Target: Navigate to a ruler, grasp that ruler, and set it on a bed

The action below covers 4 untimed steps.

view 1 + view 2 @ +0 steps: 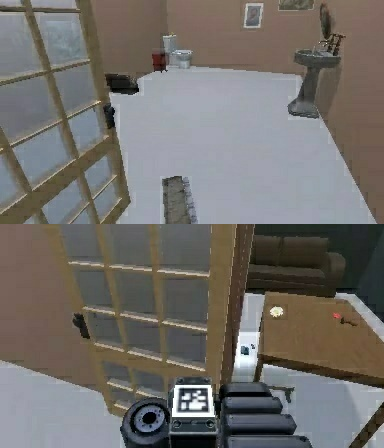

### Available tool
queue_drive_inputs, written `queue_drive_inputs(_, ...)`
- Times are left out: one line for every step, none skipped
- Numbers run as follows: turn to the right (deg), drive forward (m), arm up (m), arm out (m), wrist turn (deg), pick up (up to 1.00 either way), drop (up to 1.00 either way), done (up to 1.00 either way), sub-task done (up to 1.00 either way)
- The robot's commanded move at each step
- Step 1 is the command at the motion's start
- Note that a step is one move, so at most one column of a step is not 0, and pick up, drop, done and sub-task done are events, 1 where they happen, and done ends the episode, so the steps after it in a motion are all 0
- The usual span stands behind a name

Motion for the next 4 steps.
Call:
queue_drive_inputs(3.0,0.0,0.0,0.0,0.0,0.0,0.0,0.0,0.0)
queue_drive_inputs(0.0,1.0,0.0,0.0,0.0,0.0,0.0,0.0,0.0)
queue_drive_inputs(0.0,0.3,0.0,0.0,0.0,0.0,0.0,0.0,0.0)
queue_drive_inputs(-42.0,0.0,0.0,0.0,0.0,0.0,0.0,0.0,0.0)
